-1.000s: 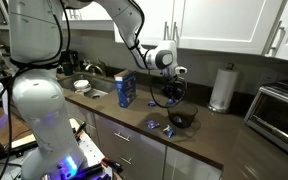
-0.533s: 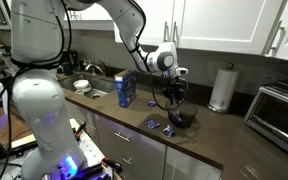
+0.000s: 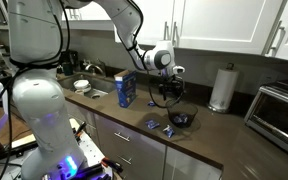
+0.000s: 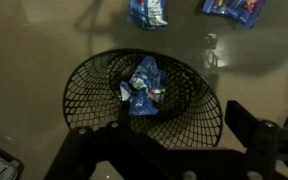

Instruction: Pick up the object and put in the basket

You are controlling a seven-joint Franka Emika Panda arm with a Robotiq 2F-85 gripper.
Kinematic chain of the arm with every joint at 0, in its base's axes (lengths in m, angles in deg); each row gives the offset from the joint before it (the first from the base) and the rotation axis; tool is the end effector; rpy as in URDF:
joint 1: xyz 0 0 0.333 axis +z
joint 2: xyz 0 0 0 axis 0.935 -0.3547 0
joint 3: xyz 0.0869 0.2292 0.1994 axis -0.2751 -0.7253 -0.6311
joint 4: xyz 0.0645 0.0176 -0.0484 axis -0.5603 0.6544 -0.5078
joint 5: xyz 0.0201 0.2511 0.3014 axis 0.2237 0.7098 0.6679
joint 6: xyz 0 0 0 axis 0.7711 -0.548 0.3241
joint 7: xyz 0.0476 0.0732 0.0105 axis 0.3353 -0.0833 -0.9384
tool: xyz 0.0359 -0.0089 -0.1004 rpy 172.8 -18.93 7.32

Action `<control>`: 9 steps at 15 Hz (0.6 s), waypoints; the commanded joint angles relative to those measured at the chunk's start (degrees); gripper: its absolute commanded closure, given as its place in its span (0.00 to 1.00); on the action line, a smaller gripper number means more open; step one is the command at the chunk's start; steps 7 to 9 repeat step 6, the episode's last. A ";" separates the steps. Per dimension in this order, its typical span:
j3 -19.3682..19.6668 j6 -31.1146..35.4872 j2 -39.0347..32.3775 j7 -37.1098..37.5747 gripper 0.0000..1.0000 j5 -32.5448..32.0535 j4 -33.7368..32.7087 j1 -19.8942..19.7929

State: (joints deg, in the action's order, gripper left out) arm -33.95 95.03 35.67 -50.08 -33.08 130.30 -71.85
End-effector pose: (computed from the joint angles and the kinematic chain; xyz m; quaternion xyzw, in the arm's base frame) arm 0.5556 -0.0887 0.2683 0.9936 0.0359 0.0392 0.0995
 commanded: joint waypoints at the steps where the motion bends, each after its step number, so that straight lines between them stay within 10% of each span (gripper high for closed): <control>1: -3.11 -4.02 4.11 -5.65 0.00 7.27 2.99 -1.53; 9: -5.03 -10.66 7.01 -11.50 0.00 15.45 4.19 -1.56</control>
